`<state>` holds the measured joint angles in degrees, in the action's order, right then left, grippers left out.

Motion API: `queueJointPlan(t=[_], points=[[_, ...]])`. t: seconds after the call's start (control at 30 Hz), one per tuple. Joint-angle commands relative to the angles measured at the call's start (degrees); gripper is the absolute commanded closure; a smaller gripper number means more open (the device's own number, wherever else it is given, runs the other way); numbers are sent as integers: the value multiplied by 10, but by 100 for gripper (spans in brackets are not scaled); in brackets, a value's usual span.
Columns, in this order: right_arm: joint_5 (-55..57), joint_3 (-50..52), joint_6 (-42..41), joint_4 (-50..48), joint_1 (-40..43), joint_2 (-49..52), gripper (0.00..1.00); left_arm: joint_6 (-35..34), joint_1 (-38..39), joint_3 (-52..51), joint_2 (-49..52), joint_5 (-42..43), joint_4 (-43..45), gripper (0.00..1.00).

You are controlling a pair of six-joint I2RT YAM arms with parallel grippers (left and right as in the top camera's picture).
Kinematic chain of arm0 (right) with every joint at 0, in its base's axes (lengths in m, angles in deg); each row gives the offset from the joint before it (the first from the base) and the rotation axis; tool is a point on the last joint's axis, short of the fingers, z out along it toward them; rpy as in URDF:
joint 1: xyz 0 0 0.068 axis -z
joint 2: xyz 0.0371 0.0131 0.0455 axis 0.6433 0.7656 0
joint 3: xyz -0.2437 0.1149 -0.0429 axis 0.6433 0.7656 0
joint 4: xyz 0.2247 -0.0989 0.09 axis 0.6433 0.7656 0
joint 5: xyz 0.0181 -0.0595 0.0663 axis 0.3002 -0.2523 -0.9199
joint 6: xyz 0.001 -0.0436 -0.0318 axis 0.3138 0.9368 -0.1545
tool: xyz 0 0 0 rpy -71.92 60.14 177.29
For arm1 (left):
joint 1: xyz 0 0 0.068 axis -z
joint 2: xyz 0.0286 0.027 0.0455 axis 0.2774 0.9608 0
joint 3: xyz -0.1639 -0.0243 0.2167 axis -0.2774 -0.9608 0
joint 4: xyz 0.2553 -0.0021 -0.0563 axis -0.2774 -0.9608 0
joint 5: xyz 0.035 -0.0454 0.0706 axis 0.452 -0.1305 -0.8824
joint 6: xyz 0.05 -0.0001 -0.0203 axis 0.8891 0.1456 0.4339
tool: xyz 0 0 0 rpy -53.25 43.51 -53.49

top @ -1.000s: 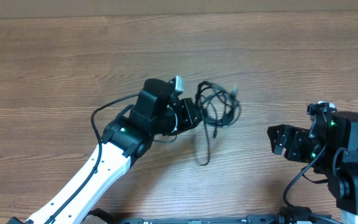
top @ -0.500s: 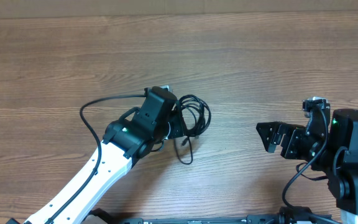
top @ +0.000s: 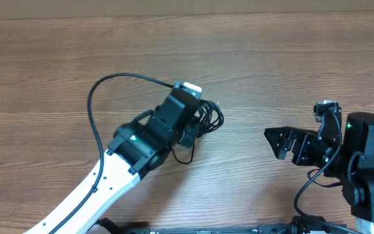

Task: Untangle cables

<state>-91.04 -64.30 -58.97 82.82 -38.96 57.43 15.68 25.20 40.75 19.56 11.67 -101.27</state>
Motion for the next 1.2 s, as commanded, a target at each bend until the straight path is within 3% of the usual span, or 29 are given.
queueJointPlan(t=[0.0, 0.07, 0.13, 0.17, 0.2, 0.23, 0.47, 0.57, 0.93, 1.17], points=[[-9, 3, 2, -2, 2, 2, 0, 82, 4, 13, -1, -61, 2, 86], [-9, 3, 2, 1, 2, 3, 0, 82, 4, 13, 6, -71, 1, 76], [-9, 3, 2, 5, 2, 3, 0, 82, 3, 13, 14, -74, 0, 51], [-9, 3, 2, 5, 2, 3, 0, 82, 3, 13, 17, -73, 1, 34], [-9, 3, 2, 5, 2, 3, 0, 82, 4, 13, 20, -73, 0, 24], [-9, 3, 2, 4, 2, 3, 0, 82, 4, 13, 24, -73, 0, 21], [-9, 3, 2, 1, 2, 12, 0, 66, 4, 13, 30, -73, -2, 14], [-9, 3, 2, 2, 2, 23, 0, 36, 3, 13, 30, -74, -3, 1], [-9, 3, 2, 3, 2, 79, 0, -64, -26, 13, 32, -73, -18, 0], [-9, 3, 2, 2, 2, 117, 0, -71, -54, 12, 50, -54, -18, 0]])
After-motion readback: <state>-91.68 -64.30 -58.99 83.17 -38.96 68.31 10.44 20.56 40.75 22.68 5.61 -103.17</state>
